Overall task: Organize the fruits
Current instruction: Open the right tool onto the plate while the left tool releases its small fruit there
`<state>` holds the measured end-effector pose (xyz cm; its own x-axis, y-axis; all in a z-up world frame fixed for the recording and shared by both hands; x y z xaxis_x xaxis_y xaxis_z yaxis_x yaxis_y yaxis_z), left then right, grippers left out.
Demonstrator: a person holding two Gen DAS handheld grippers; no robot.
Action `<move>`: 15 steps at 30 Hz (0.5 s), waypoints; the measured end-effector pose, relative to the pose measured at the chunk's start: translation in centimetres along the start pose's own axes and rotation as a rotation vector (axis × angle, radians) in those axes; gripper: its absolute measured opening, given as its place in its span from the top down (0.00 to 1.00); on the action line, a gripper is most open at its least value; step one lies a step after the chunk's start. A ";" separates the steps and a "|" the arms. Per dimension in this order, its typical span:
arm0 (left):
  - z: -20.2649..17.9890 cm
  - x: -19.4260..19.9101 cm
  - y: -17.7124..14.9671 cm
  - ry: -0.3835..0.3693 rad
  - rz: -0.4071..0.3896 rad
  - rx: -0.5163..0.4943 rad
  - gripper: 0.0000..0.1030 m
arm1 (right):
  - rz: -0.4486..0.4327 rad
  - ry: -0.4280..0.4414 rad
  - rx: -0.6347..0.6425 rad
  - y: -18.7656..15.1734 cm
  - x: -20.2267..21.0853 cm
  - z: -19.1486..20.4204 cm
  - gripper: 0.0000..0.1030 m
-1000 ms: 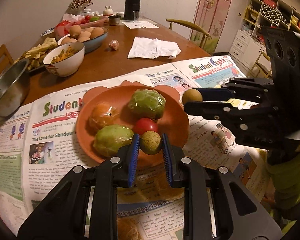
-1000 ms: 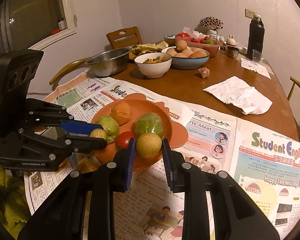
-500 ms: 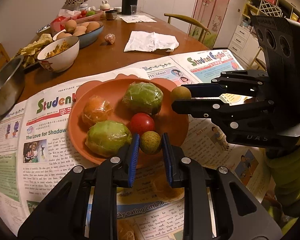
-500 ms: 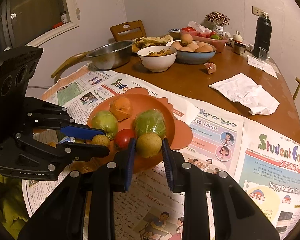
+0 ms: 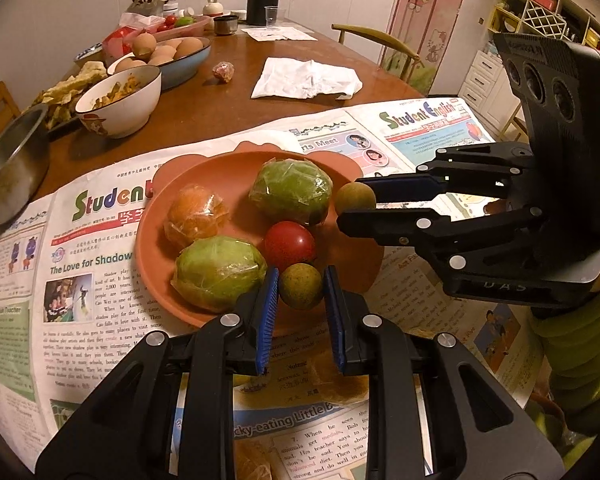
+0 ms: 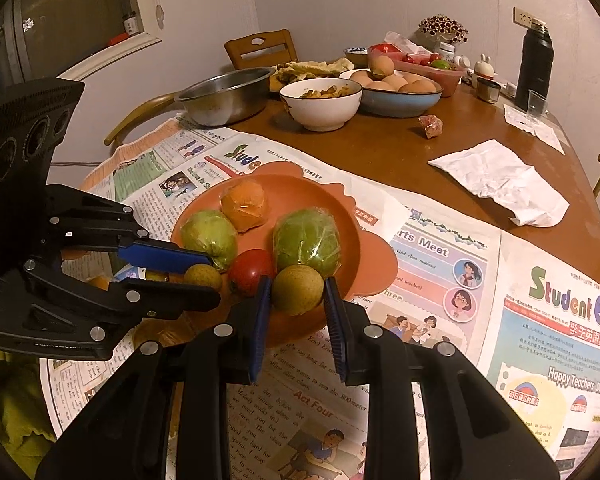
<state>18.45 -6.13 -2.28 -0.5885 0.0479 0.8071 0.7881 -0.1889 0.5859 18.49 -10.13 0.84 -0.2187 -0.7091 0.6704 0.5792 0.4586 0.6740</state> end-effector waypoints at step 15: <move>0.4 0.1 -0.1 -0.008 -0.002 0.012 0.83 | 0.021 -0.001 0.006 0.1 -0.7 0.1 0.75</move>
<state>18.40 -5.74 -2.27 -0.5884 0.0558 0.8066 0.7893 -0.1769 0.5880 18.67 -9.50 0.47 -0.2074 -0.6986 0.6848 0.5792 0.4765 0.6615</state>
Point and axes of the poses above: each gripper's, at about its wrist camera, not at the fingertips, and x roughly against the way its jaws point, z to its left, y to its top, the point moved 3 cm from there along -x, roughly the way its jaws point, and after that the axes turned 13 degrees about y, right-handed, at the moved point
